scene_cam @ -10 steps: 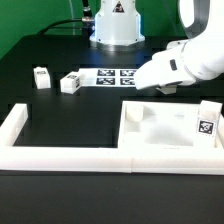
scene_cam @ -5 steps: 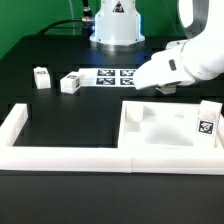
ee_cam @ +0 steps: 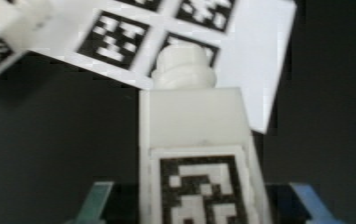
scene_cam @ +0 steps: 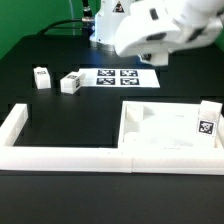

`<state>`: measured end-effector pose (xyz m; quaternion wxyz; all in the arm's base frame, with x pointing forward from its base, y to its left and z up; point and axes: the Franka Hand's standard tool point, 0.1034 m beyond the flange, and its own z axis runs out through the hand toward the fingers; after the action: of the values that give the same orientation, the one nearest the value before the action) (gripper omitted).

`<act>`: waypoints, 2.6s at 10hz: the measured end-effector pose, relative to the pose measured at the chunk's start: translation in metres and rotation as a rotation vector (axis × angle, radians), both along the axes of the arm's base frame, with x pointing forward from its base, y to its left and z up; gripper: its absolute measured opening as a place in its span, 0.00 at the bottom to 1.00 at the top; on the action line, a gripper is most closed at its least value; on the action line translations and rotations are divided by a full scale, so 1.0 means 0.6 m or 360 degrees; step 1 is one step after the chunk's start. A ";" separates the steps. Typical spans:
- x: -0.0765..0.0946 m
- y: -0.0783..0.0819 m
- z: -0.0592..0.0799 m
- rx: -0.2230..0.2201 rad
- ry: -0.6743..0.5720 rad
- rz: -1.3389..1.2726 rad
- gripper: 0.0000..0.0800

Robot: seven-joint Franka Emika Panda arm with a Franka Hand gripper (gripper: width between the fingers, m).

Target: Assemble square table

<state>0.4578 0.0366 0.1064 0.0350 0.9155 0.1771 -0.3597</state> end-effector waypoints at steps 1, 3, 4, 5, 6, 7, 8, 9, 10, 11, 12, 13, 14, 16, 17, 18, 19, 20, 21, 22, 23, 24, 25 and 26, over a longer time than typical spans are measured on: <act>0.007 0.001 -0.007 0.0001 -0.0101 -0.0032 0.36; 0.027 0.000 -0.009 0.0073 -0.0366 -0.0015 0.36; 0.018 -0.003 -0.007 0.0092 -0.0418 -0.0026 0.36; 0.039 0.017 -0.007 0.0201 -0.0420 -0.0314 0.36; 0.105 0.022 0.022 0.0292 -0.0455 -0.0506 0.36; 0.161 0.022 0.055 0.0375 -0.0583 -0.0667 0.36; 0.204 0.008 0.092 0.0424 -0.0726 -0.0795 0.36; 0.222 -0.001 0.111 0.0404 -0.0829 -0.0760 0.36; 0.233 -0.001 0.108 0.0409 -0.0960 -0.0764 0.36; 0.235 -0.008 0.105 0.0396 -0.1093 -0.0771 0.36; 0.235 -0.013 0.106 0.0385 -0.1209 -0.0774 0.36; 0.244 -0.023 0.100 0.0374 -0.1386 -0.0753 0.36; 0.245 -0.037 0.076 0.0343 -0.1572 -0.0765 0.36; 0.287 -0.065 0.070 0.0271 -0.1889 -0.0823 0.36; 0.307 -0.079 0.064 0.0219 -0.2043 -0.0814 0.36; 0.323 -0.088 0.065 0.0168 -0.2208 -0.0785 0.36; 0.329 -0.092 0.076 0.0138 -0.2324 -0.0757 0.36; 0.327 -0.095 0.073 0.0124 -0.2344 -0.0748 0.36; 0.326 -0.093 0.070 0.0128 -0.2327 -0.0750 0.36; 0.326 -0.094 0.070 0.0128 -0.2327 -0.0750 0.36; 0.325 -0.094 0.068 0.0127 -0.2324 -0.0750 0.36; 0.329 -0.101 0.062 0.0139 -0.2320 -0.0661 0.36; 0.338 -0.108 0.052 0.0182 -0.2304 -0.0542 0.36; 0.345 -0.093 0.034 0.0228 -0.2275 -0.0527 0.36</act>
Offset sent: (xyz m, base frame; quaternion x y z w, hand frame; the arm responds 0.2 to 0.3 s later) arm 0.0000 0.0000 0.0000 0.0000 0.1296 0.0000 0.9916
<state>0.6650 -0.0189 0.1269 0.0272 0.9413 -0.0064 0.3365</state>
